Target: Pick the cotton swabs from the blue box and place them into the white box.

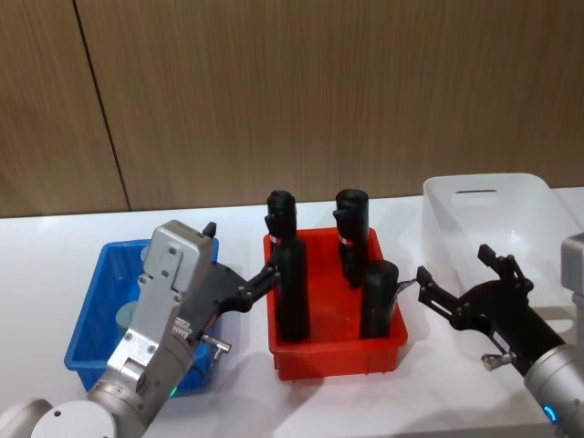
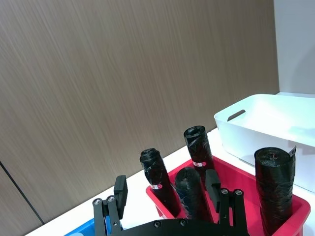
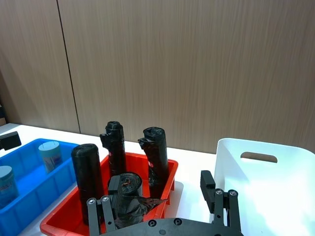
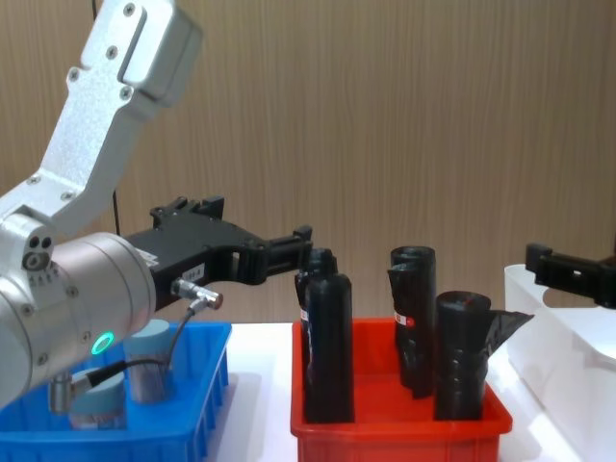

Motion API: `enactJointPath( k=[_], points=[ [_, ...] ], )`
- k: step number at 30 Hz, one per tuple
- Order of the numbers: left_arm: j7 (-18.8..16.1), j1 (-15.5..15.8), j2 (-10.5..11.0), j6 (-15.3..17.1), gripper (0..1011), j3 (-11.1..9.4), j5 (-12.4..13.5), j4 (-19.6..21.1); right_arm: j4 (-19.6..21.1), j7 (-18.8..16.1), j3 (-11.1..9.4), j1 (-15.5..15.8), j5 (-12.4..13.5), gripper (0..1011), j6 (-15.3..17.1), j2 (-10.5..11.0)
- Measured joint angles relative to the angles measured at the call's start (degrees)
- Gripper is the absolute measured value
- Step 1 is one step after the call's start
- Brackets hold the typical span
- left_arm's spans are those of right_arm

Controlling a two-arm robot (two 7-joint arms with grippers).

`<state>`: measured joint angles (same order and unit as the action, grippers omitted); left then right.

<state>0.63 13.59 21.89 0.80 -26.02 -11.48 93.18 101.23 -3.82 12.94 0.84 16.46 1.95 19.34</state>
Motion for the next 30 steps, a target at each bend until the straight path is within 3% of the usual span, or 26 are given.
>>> enactJointPath(
  k=[30],
  points=[
    [0.4,0.0,0.3,-0.2,1004,0.4,-0.4,-0.4,0.0,0.0,0.0,0.0,0.0,1002,0.0,0.0]
  ],
)
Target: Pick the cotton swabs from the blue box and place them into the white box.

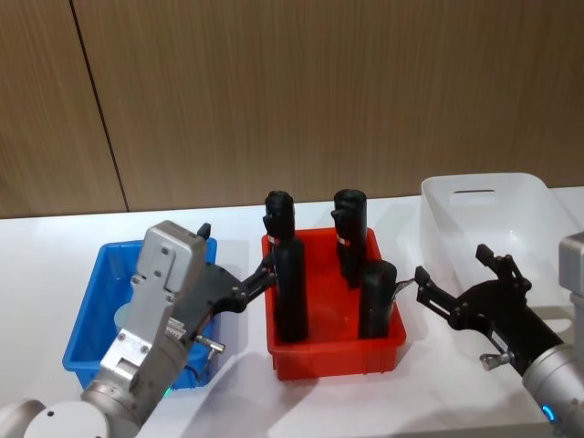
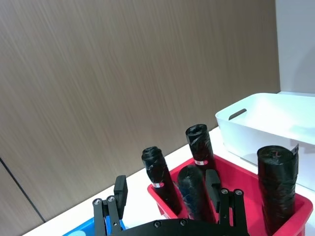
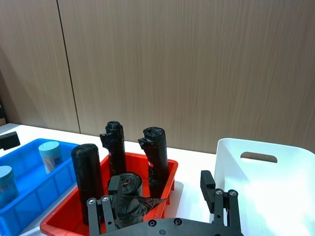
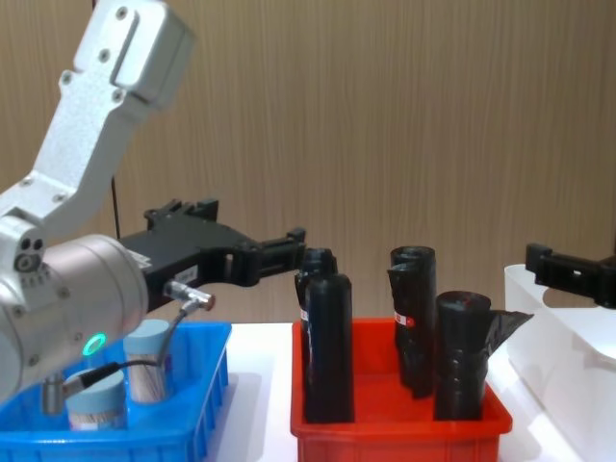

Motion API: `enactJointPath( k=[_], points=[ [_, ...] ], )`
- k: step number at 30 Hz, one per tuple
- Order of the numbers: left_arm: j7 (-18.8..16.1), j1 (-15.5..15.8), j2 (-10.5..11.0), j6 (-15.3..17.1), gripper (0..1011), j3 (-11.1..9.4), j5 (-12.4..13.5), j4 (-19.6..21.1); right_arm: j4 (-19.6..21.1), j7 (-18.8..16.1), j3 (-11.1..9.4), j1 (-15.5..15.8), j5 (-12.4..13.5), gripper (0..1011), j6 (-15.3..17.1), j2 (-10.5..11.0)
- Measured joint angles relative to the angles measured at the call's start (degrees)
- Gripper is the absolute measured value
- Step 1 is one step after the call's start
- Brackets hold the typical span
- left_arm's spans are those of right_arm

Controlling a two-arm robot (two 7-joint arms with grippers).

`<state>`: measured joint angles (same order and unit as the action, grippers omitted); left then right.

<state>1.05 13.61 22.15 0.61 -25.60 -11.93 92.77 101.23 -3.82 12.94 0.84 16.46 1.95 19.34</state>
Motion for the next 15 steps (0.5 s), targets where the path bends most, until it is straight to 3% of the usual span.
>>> enactJointPath(
  k=[15],
  points=[
    [0.2,-0.8,2.2,1.0,1004,2.5,-4.8,-0.8,0.0,0.0,0.0,0.0,0.0,1002,0.0,0.0]
  ],
)
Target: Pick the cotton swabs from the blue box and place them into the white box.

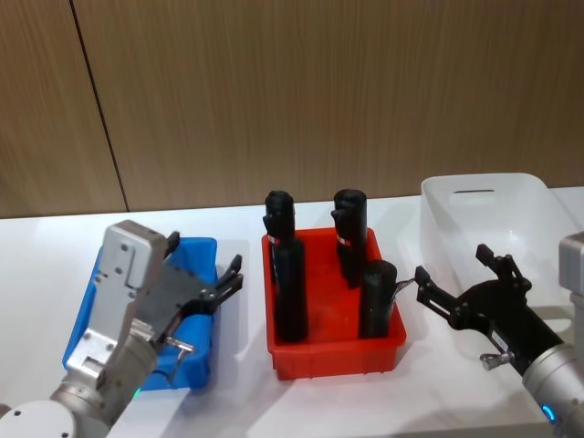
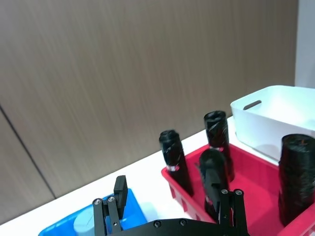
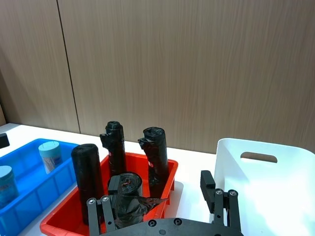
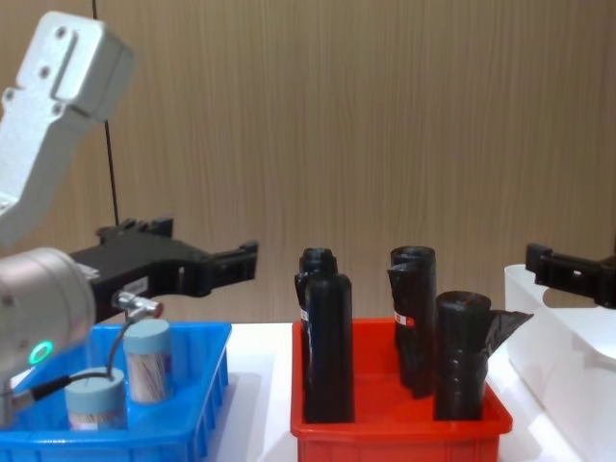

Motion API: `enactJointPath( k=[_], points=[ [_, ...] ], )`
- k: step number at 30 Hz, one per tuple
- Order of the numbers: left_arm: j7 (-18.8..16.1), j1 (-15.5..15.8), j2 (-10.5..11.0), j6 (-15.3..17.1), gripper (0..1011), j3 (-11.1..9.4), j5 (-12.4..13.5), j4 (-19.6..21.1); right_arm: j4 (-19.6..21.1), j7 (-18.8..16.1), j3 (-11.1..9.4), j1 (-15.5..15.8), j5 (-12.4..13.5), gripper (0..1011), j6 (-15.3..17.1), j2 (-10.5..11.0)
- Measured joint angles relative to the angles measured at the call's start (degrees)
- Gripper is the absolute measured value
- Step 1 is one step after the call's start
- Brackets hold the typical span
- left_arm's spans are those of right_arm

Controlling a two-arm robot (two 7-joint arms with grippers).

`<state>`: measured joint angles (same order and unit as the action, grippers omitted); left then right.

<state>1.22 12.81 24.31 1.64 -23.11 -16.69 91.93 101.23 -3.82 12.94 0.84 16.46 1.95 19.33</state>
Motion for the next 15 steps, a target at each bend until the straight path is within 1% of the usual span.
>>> enactJointPath(
  k=[2,5,6,9,15],
  points=[
    [-0.2,-0.2,0.2,0.5,1004,0.2,-0.6,0.1,0.0,0.0,0.0,0.0,0.0,1002,0.0,0.0],
    [-1.0,-0.8,0.9,2.0,1004,1.0,-2.5,0.5,0.0,0.0,0.0,0.0,0.0,1002,0.0,0.0],
    [-1.0,-0.8,0.9,2.0,1004,1.0,-2.5,0.5,0.0,0.0,0.0,0.0,0.0,1002,0.0,0.0],
    [-2.1,-1.4,1.6,3.9,1004,1.7,-4.6,1.1,0.0,0.0,0.0,0.0,0.0,1002,0.0,0.0],
    [-4.1,-2.3,2.6,7.2,1004,2.7,-7.6,1.9,0.0,0.0,0.0,0.0,0.0,1002,0.0,0.0]
  ],
)
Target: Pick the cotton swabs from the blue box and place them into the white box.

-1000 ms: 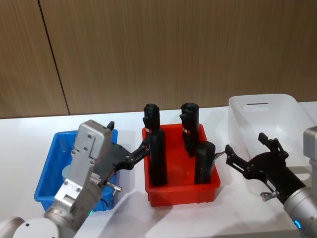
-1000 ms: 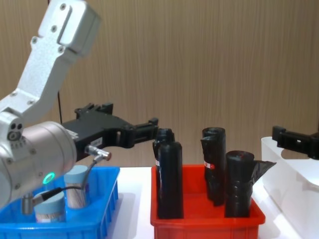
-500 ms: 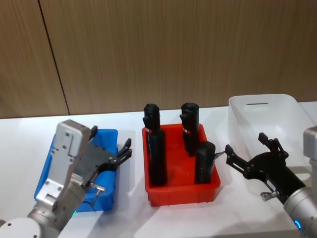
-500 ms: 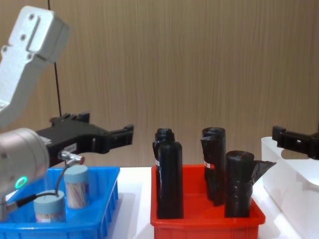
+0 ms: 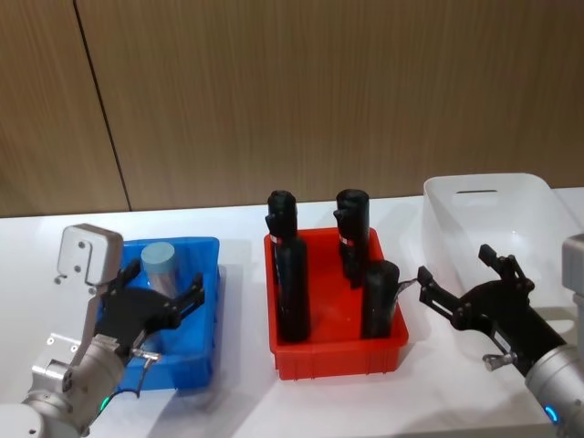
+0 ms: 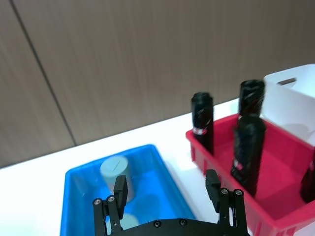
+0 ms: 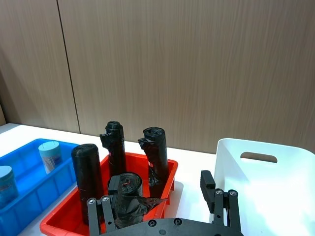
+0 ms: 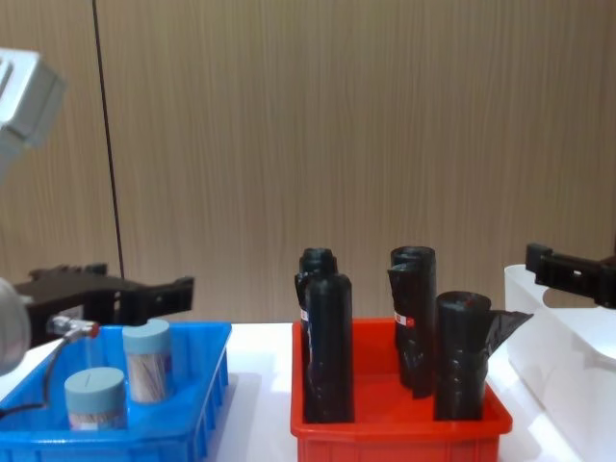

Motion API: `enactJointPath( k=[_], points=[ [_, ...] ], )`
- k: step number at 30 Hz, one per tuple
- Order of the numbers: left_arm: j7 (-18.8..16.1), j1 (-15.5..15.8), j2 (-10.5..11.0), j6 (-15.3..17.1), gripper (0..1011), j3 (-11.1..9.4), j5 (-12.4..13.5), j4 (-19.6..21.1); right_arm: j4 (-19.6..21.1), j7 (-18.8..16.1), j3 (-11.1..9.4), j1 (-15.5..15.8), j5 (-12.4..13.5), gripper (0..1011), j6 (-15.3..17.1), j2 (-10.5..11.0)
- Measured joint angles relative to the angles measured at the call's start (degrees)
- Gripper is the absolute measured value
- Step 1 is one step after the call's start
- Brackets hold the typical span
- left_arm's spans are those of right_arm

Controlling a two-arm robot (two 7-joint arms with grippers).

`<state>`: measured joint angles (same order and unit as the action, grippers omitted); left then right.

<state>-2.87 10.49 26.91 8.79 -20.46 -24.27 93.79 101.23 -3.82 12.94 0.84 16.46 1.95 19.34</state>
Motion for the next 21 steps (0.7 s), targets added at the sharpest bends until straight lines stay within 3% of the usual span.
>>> enactJointPath(
  k=[9,21],
  points=[
    [-3.2,-1.4,1.6,4.5,1004,1.8,-4.3,0.5,0.0,0.0,0.0,0.0,0.0,1002,0.0,0.0],
    [-4.0,-1.5,2.5,7.3,1004,3.5,-7.2,-1.3,0.0,0.0,0.0,0.0,0.0,1002,0.0,0.0]
  ],
)
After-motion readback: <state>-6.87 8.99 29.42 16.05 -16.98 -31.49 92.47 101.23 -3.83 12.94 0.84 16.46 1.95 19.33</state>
